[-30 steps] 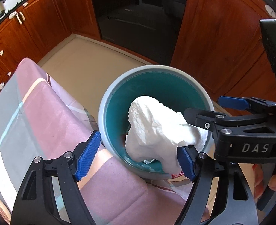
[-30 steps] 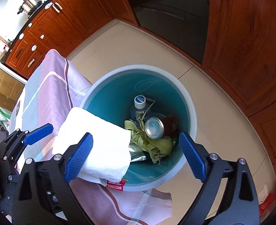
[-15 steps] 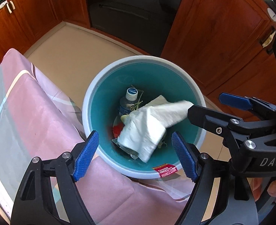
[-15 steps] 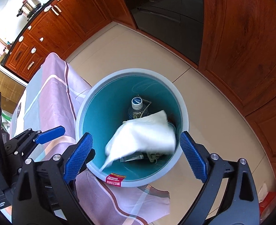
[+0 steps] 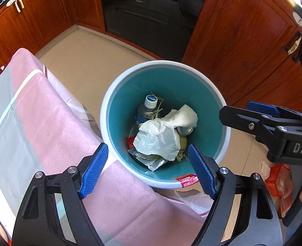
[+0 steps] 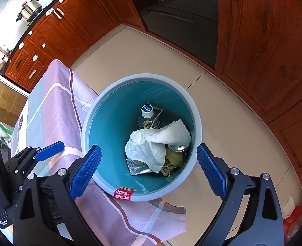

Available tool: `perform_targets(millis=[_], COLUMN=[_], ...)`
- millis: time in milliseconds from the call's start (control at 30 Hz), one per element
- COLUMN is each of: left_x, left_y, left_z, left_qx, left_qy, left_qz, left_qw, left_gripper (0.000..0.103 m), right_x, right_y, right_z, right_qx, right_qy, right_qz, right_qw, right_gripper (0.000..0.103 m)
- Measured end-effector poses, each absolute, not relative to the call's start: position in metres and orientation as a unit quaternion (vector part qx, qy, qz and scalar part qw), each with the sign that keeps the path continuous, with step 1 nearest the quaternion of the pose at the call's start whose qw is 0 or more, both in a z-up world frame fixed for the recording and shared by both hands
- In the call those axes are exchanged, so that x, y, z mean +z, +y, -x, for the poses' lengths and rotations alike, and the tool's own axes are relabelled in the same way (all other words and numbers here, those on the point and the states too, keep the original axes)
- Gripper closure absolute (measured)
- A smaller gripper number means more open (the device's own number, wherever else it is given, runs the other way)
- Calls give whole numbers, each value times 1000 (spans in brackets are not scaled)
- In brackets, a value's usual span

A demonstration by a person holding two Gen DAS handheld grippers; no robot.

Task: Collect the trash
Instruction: 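Lift both open tools away from the bin toward the table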

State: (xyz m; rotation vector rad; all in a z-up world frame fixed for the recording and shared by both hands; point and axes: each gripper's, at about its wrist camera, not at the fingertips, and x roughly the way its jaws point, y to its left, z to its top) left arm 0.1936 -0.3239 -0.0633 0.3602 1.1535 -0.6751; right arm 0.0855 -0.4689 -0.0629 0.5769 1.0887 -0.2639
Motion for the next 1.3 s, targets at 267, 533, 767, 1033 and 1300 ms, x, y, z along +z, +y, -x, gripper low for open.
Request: perform_targets(millis=[267, 533, 767, 1033, 1300], left_x=[-35, -2, 22, 38, 44], left_y=[-300, -267, -222, -144, -12], left_z=[-181, -157, -135, -115, -107], left_qx=[-309, -314, -314, -292, -216], left_qy=[515, 485, 460, 449, 433], left_qz=[-149, -134, -113, -72, -32], left_qw=[786, 805, 823, 842, 875], left_gripper=[19, 11, 4, 4, 4], right_x=[-43, -18, 5, 34, 51], right_y=[-457, -432, -397, -338, -246], right_z=[-71, -49, -35, -40, -74], right_qx=[-128, -128, -118, -87, -16], right_qy=[499, 487, 477, 468, 476], right_qz=[-264, -261, -247, -219, -167], right_qw=[815, 824, 835, 851, 863], right_gripper=[13, 13, 11, 11, 11])
